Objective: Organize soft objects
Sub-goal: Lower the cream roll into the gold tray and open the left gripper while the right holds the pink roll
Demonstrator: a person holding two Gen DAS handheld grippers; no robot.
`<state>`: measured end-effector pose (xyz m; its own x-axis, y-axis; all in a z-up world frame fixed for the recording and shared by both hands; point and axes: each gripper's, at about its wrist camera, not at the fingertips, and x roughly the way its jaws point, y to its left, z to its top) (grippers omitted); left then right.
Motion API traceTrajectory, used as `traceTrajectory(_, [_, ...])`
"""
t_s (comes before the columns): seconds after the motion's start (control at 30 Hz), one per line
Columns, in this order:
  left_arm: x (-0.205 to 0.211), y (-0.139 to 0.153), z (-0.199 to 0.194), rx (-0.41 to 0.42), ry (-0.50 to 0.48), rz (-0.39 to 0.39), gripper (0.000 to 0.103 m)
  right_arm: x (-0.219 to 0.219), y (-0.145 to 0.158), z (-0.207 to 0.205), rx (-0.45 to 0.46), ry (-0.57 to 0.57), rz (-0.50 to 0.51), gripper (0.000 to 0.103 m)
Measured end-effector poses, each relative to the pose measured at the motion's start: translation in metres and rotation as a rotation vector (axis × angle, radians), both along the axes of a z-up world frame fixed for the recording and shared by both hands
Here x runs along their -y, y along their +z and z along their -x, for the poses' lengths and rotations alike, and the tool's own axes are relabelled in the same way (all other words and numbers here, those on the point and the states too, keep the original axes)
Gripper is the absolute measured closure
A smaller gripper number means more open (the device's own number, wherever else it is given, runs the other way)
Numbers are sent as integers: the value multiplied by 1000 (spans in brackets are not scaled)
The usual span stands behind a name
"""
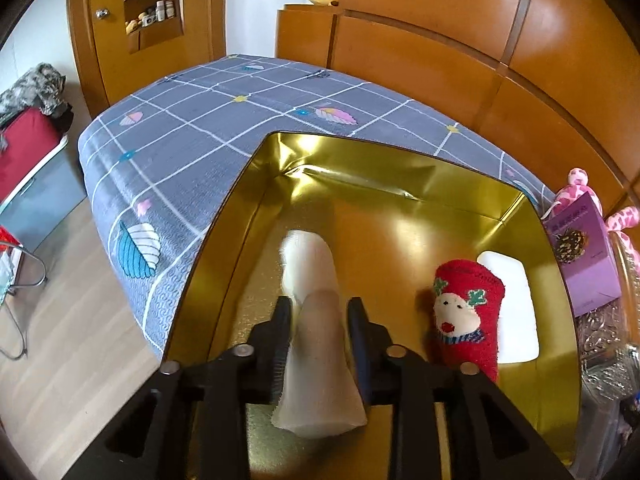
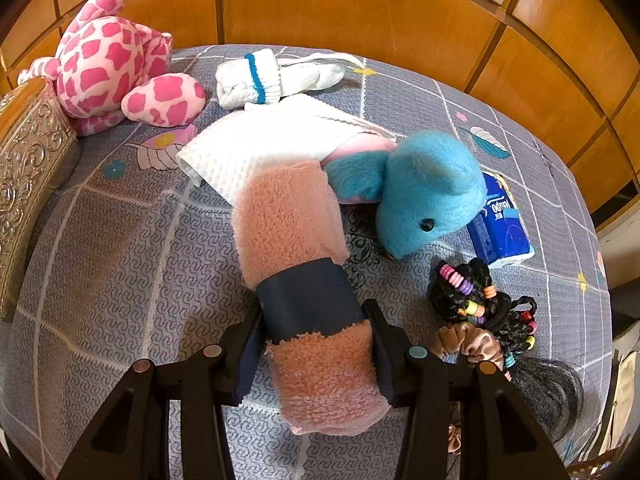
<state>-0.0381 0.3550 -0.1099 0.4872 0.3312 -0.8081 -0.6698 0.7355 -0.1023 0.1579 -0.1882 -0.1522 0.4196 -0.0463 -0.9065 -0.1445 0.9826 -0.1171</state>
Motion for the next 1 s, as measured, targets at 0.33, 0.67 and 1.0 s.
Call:
traceTrajectory(0.33, [33,35,8,86,-56,-90,46,-1,0,1,3,-14,3,56])
traceTrajectory(0.67, [71,74,16,173,-147,-150,40,-6,1,4,13,-33,21,56])
traceTrajectory(1.0, [96,87,22,204,-212,-177,39,-17,6,5,22,-80,40,62])
